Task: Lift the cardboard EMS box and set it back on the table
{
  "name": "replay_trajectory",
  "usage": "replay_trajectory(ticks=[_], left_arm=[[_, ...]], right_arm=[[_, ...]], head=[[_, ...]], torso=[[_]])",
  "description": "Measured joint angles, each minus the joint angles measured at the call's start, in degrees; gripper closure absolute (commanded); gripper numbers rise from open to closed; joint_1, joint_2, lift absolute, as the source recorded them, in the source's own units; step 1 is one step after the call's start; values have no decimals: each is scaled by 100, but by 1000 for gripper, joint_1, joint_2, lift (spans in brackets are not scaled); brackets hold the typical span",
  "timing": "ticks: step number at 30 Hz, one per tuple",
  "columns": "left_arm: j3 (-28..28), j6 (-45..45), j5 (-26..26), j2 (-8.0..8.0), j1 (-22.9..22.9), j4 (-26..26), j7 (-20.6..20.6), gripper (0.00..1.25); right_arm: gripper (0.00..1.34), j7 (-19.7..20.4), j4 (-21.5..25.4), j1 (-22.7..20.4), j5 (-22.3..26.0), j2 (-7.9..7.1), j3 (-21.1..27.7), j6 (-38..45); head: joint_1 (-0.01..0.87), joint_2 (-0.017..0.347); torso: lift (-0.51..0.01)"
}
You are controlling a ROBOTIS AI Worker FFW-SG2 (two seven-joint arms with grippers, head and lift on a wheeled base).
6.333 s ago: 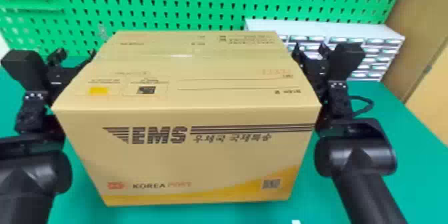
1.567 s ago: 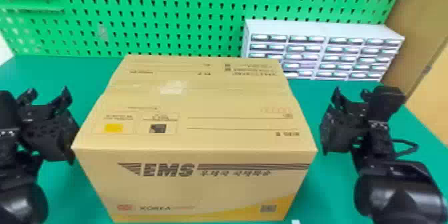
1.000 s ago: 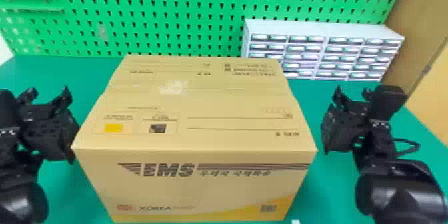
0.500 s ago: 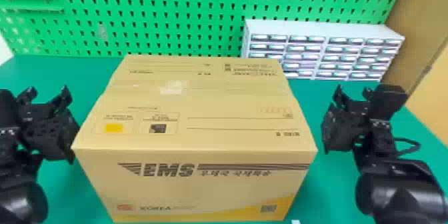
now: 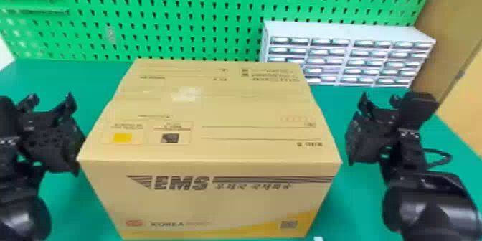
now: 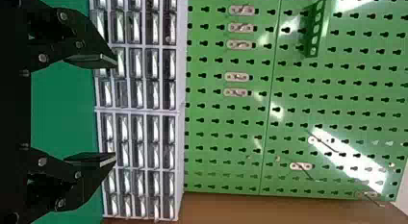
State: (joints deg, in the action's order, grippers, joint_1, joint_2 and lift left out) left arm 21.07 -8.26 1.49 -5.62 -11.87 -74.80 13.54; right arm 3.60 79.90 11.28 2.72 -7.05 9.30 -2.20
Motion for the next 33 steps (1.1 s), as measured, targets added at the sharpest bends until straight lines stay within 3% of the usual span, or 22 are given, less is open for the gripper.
replay_trajectory(ticks=[33], left_arm=[[2,-1,0,0,11,0,0,496]], right_arm=[[538,0,122,-21,-49,62,89,185]], head=[[678,-15]], torso=[[-92]])
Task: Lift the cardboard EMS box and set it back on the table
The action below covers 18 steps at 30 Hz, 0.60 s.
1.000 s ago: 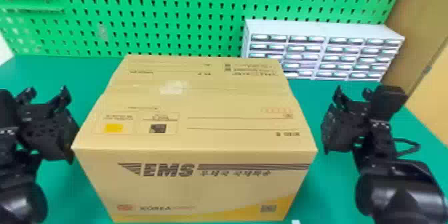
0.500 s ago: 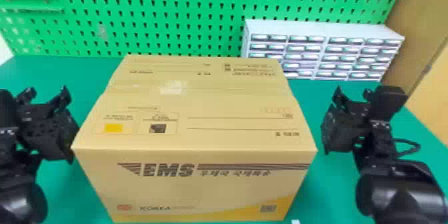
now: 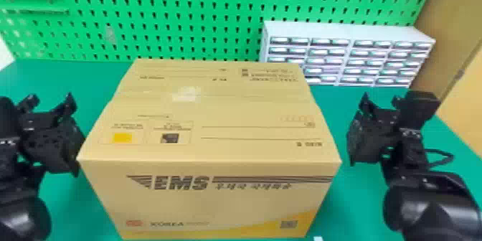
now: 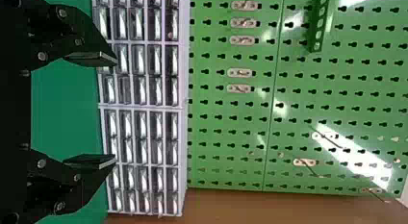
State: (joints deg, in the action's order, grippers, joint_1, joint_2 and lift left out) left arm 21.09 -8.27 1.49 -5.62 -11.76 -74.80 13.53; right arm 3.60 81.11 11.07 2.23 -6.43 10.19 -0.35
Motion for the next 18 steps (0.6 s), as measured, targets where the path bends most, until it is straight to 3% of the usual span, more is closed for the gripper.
replay_trajectory(ticks=[18], left_arm=[[-11,-2,0,0,7,0,0,496]], right_arm=[[538,0,1,1,-12,71,53,0]], head=[[678,-15]], torso=[[-92]])
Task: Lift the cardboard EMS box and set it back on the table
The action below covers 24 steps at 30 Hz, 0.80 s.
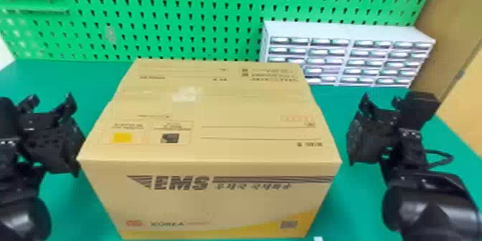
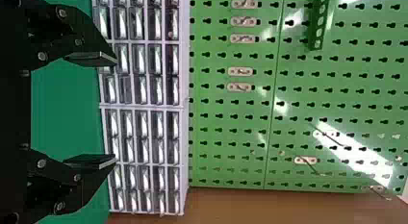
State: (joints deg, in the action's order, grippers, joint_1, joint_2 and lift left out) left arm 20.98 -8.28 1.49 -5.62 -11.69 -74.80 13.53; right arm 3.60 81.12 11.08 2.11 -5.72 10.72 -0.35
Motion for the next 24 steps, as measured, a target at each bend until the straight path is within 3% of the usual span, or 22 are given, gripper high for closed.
replay_trajectory(ticks=[24], left_arm=[[-7,-4,0,0,-5,0,0,496]], right_arm=[[538,0,35,25,-39,19,9,79]], head=[[678,-15]], torso=[[-92]])
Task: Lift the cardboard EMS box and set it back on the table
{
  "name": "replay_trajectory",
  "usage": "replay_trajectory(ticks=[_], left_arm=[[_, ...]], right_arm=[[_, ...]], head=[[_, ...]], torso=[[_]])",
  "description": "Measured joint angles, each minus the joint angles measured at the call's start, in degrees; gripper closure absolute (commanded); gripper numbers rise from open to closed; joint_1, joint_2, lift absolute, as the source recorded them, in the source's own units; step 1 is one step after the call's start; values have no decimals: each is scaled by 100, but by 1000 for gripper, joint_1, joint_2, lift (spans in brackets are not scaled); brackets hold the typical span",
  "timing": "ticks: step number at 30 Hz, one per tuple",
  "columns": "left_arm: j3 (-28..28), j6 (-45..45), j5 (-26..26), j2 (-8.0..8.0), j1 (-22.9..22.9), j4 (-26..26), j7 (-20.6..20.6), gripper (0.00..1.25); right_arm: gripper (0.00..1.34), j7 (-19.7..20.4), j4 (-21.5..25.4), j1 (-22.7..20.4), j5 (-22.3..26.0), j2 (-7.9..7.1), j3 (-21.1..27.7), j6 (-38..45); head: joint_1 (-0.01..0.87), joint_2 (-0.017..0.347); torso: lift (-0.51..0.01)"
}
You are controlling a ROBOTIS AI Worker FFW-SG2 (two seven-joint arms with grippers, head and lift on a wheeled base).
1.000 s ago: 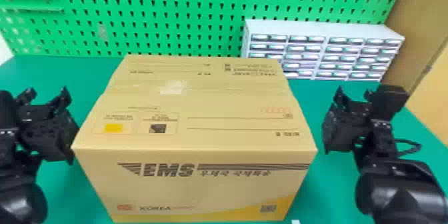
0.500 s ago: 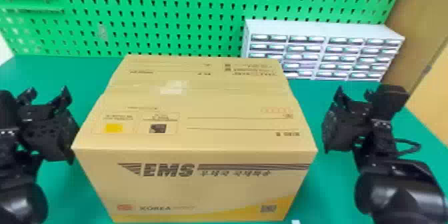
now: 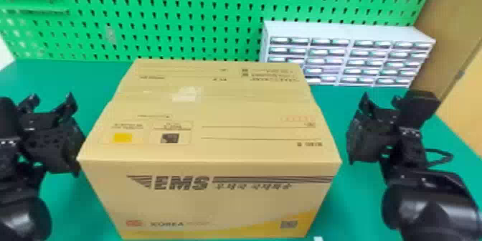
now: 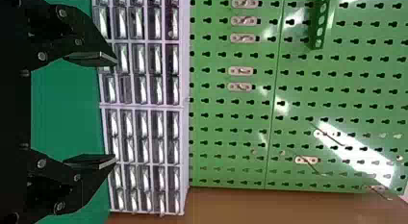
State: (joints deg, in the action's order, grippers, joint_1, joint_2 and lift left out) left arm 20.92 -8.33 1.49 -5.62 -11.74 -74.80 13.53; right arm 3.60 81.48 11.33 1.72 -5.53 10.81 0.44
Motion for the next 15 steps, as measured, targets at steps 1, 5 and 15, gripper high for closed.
replay_trajectory(ticks=[1,5,15], left_arm=[[0,0,0,0,-2,0,0,496],[0,0,0,0,-4,0,0,496],[-6,-1,0,0,-4,0,0,496]], right_arm=[[538,0,0,0,-2,0,0,0],[538,0,0,1,-8,0,0,0],[538,0,0,10,-22,7,-9,0]], head=[[678,-15],[678,-15],[678,-15]], torso=[[-92],[-92],[-92]])
